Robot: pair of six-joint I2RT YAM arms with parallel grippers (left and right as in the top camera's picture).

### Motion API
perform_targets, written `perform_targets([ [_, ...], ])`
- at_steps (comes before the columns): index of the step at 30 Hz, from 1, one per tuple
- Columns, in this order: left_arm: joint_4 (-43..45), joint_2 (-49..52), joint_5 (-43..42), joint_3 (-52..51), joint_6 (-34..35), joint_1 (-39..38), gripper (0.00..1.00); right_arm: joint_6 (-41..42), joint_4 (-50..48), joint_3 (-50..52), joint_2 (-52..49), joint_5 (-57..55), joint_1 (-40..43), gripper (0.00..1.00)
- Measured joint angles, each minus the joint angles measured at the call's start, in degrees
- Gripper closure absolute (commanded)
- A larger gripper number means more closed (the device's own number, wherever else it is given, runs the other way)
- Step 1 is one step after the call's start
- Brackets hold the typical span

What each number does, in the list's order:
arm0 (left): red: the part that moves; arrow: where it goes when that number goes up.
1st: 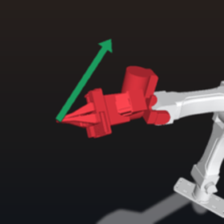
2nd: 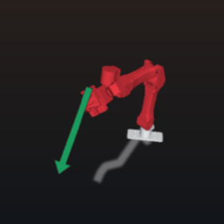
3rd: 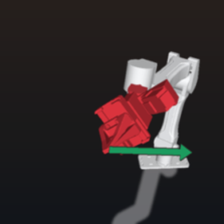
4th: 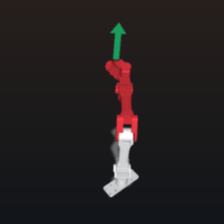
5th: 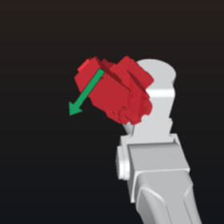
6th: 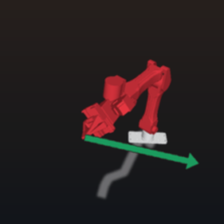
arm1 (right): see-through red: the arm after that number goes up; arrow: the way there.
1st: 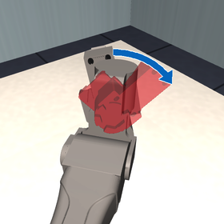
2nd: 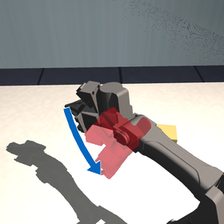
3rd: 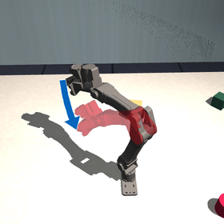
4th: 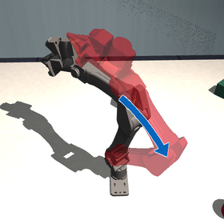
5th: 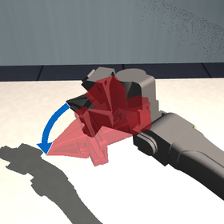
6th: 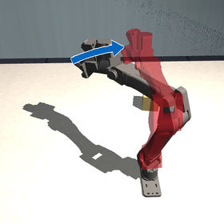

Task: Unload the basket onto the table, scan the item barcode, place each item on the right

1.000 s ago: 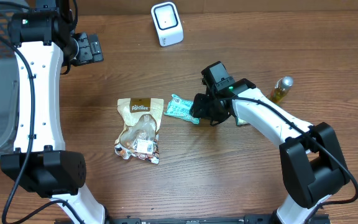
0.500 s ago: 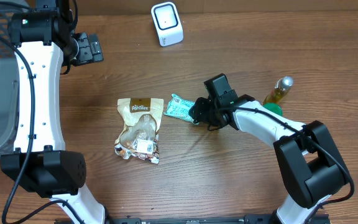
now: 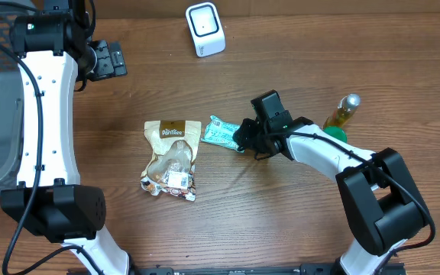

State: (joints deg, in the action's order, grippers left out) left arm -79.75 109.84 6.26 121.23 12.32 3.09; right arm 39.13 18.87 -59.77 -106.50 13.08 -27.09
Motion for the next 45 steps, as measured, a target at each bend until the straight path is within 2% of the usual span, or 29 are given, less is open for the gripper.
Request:
perform_targets([
  [1,0.00,0.00,0.00,0.00,0.00,0.00,0.01,0.09,0.00,0.00,0.00,-0.02,0.00,0.84],
  [6,0.02,0.00,0.00,0.00,0.00,0.00,0.00,0.35,-0.31,0.00,0.00,0.07,0.00,0.96],
  [45,0.02,0.00,0.00,0.00,0.00,0.00,0.01,-1.60,0.52,0.00,0.00,0.90,0.00,0.96],
])
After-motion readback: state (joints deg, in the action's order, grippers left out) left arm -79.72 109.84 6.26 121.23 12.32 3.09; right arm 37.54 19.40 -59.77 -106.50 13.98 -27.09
